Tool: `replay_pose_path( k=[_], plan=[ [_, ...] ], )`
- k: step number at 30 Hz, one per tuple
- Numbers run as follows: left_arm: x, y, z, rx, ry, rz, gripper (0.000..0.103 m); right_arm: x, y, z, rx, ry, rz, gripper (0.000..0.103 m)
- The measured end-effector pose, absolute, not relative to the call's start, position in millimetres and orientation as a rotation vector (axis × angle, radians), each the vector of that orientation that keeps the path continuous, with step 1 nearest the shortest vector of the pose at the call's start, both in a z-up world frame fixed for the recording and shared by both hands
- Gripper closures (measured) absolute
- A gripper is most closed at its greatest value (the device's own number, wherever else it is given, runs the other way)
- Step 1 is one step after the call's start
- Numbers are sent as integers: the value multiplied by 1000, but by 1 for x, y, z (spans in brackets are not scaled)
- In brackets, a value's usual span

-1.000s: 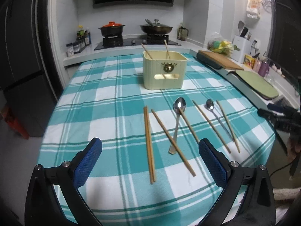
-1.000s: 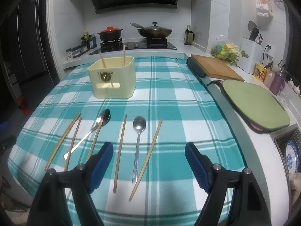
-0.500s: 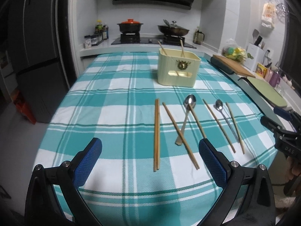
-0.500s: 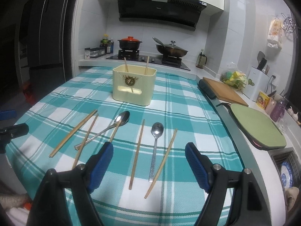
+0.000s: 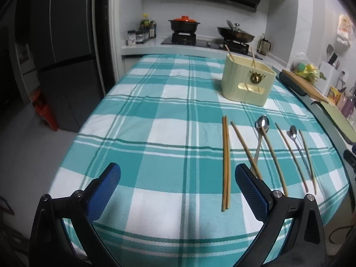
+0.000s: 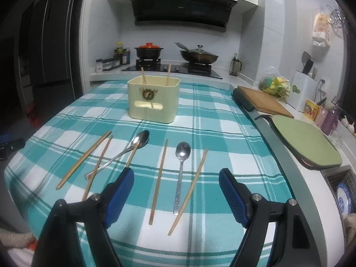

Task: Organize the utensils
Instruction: 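Move both tools back down toward the remaining chopsticks on the cloth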

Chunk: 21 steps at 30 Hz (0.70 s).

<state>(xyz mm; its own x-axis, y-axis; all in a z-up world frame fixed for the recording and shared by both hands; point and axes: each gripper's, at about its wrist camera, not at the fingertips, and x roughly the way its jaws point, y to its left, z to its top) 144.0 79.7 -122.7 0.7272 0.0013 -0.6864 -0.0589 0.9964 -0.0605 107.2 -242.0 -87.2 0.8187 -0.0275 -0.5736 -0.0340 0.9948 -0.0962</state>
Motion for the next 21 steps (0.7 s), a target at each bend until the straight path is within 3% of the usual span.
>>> replay_pose_path(
  k=[7,21],
  plan=[
    [185,77,-164,-60,890,31,1,131,-281,-135,-50,734,-75,23],
    [239,32,-187,26,943,-96,1,148,-303,-153,30,787,-106,23]
  ],
)
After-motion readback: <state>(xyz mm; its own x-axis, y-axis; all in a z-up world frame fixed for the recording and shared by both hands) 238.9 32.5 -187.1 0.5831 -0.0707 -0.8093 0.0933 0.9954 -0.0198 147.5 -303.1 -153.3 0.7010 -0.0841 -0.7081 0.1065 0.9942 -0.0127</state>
